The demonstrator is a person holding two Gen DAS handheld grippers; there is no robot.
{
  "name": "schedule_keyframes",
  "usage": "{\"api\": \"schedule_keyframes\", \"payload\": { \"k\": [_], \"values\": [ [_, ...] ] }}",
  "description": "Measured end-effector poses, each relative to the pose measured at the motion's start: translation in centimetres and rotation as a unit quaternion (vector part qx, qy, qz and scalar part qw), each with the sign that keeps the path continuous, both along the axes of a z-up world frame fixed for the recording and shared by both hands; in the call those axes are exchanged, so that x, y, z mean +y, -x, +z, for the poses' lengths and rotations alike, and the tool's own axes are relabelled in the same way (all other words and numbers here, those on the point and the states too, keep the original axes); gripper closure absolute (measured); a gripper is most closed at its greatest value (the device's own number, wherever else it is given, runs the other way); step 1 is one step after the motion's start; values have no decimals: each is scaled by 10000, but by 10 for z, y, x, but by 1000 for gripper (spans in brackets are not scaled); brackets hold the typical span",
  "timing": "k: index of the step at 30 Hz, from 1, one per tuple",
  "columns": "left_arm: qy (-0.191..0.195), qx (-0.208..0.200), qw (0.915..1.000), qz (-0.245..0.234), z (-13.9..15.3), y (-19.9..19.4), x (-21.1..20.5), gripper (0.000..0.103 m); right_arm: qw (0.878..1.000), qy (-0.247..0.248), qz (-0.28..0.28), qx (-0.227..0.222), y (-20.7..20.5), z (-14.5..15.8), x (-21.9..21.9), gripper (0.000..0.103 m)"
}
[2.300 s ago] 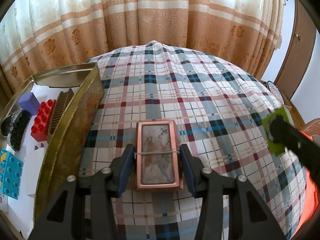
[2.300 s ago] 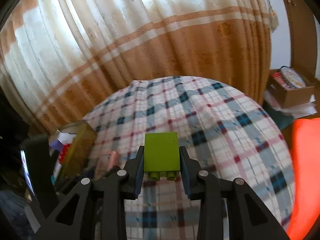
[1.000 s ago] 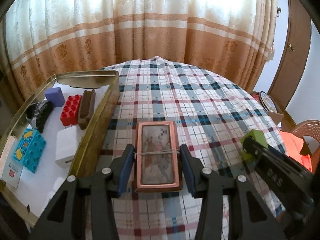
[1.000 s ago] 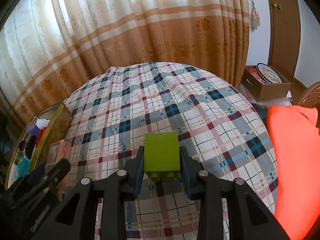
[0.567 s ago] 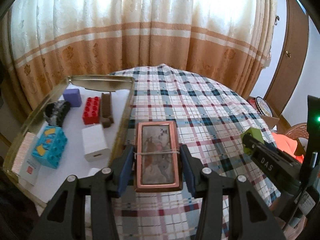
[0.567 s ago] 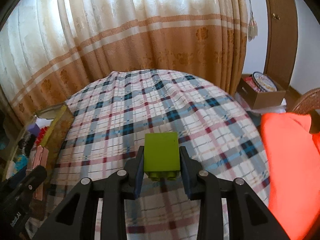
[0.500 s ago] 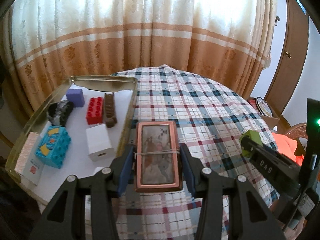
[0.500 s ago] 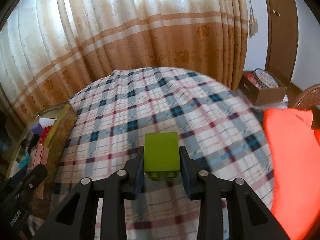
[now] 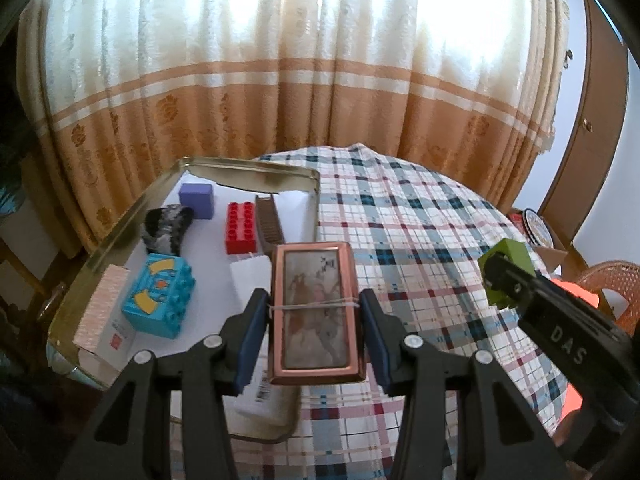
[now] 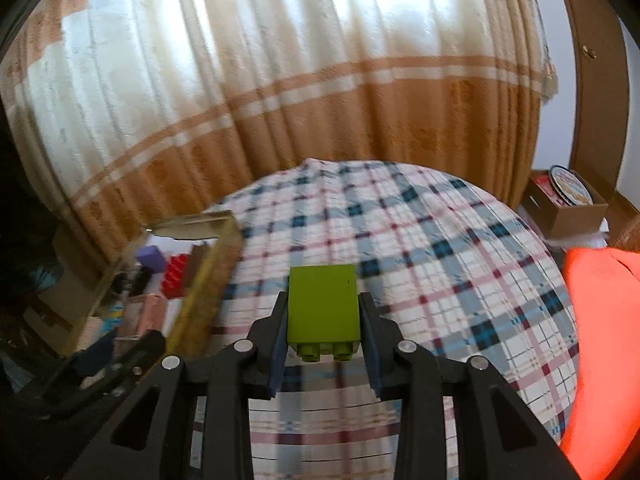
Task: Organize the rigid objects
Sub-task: 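Carry the mirror case and green cube over the tin tray with both tools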
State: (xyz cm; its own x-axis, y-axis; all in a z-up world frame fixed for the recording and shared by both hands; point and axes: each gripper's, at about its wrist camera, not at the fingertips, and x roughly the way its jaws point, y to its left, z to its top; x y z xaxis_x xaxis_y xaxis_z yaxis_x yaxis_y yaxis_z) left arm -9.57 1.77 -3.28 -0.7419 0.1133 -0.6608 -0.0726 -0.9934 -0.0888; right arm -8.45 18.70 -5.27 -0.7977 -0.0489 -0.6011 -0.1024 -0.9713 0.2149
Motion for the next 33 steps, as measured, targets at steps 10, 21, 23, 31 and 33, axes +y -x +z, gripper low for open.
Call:
{"api": "schedule_keyframes", "payload": {
  "k": [10,21,23,31,33],
  "values": [
    [126,172,9995,241,11,-1,-25,57,9988,-45,442,228,1,20,-40,68],
    [230,107,9982,552,8,5,-55,57,9955,-84,876,359,13,32,-84,68],
    [246,77,9979,599,6,5,-61,57,9949,-64,947,351,18,32,-92,68],
    [282,-28,9969,732,-2,3,-79,57,9925,-83,1192,247,26,24,-118,68],
    [290,-43,9968,737,-2,3,-81,57,9923,-74,1215,226,28,23,-121,68]
  ]
}}
